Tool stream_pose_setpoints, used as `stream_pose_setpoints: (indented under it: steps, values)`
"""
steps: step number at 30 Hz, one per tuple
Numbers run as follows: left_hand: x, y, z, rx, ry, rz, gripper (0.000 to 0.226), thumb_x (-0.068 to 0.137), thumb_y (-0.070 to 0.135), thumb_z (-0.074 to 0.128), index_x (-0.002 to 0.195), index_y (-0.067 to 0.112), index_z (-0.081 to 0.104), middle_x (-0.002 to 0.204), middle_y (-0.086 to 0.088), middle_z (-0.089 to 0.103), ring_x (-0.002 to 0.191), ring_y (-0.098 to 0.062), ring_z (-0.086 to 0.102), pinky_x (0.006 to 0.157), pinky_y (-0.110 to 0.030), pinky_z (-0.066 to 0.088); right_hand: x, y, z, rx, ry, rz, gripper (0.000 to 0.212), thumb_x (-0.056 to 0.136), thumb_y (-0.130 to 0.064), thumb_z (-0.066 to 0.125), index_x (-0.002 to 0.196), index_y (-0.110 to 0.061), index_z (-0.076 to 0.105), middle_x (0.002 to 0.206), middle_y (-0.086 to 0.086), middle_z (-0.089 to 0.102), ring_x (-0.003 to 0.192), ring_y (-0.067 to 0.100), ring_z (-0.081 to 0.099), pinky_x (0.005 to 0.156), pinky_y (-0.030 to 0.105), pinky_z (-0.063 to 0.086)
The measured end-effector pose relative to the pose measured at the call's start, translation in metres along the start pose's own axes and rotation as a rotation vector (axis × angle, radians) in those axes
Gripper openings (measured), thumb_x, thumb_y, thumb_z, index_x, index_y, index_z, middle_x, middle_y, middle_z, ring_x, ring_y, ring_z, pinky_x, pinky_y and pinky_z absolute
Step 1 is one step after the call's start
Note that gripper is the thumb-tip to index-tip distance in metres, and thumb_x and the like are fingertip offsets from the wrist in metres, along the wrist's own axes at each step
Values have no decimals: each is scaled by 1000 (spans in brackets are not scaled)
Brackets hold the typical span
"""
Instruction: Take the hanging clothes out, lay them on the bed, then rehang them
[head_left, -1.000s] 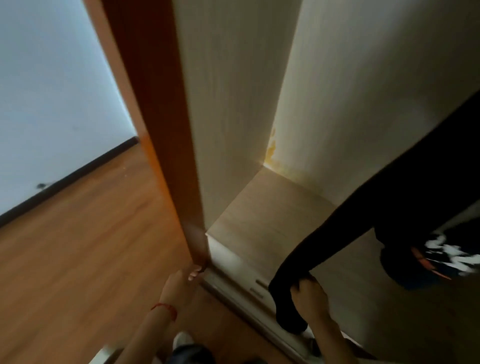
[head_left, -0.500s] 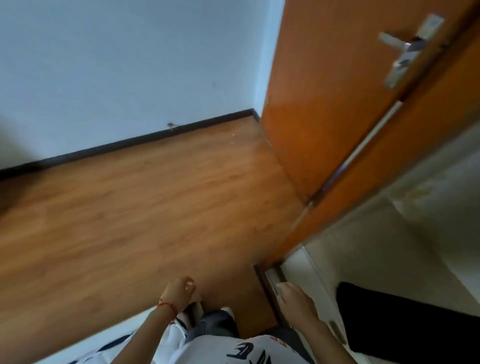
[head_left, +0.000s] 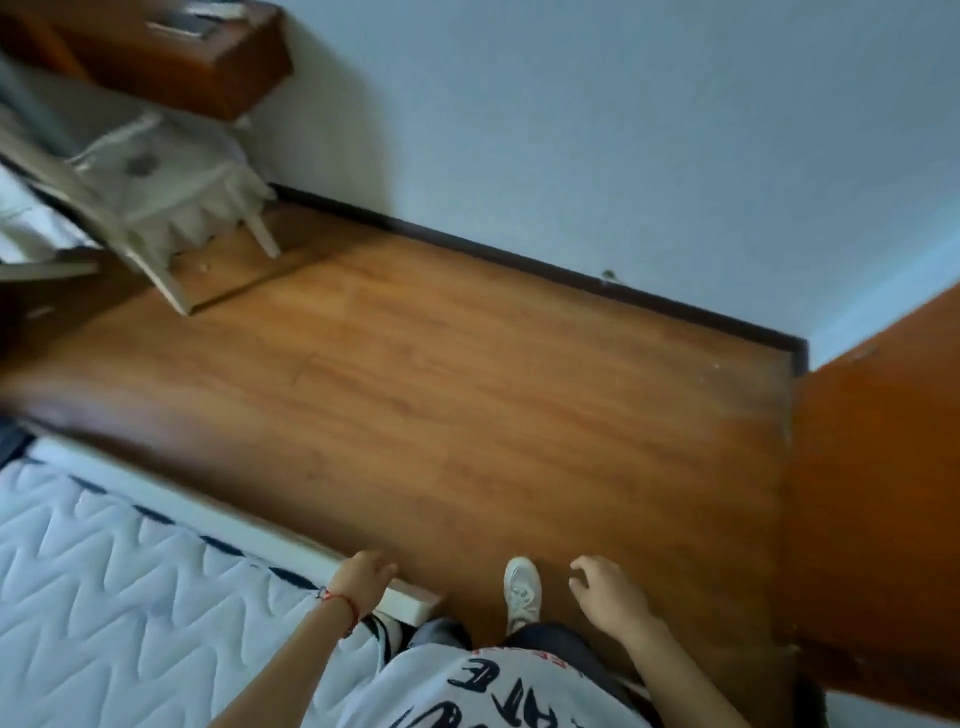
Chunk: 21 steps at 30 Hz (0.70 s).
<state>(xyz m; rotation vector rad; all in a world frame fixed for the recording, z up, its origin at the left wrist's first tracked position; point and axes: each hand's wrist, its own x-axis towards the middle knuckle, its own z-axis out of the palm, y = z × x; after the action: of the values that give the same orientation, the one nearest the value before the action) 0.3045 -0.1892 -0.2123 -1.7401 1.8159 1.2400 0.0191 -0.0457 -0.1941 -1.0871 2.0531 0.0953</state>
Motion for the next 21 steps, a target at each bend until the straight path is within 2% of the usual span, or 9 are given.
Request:
stream_pose_setpoints:
  steps: [5,8,12,14,16,21]
  values:
    - [3,19,-8,-287,96,-170,21,91,20,48,87,7,64,85,-7,60,78,-20,53,71,-27,42,71,4,-72,-99,-103,-53,34,95,-29,44,124,-15,55,125,3,60,110,19,57,90,29,47]
    - [8,20,-12,-436,123,-273,22,90,17,49,72,8,59,80,-11,59,74,-22,53,76,-34,48,101,-7,-103,-146,-145,-70,32,95,-27,45,121,-13,57,123,4,61,111,20,57,90,28,45]
    - [12,17,-16,-623,122,-394,26,92,12,47,66,13,54,75,-10,58,70,-23,54,76,-38,49,134,-34,-123,-152,-194,-100,31,95,-27,44,119,-13,58,122,5,61,112,21,56,91,28,44]
    - [16,14,-20,-752,109,-467,26,94,11,44,68,10,51,70,-8,53,61,-21,49,66,-34,47,150,-54,-129,-151,-215,-124,32,94,-27,46,119,-13,58,122,5,61,113,21,56,90,27,43]
    - [25,6,-22,-847,100,-541,21,94,13,45,76,4,52,70,-10,52,58,-20,44,55,-26,37,167,-77,-133,-142,-223,-151,32,93,-27,47,119,-14,59,122,5,62,113,21,56,90,27,43]
    - [72,-19,-50,-915,110,-611,17,91,16,47,90,3,59,72,-10,56,57,-21,47,51,-23,34,221,-151,-147,-110,-196,-208,29,92,-23,49,116,-12,62,119,7,64,112,20,57,91,27,44]
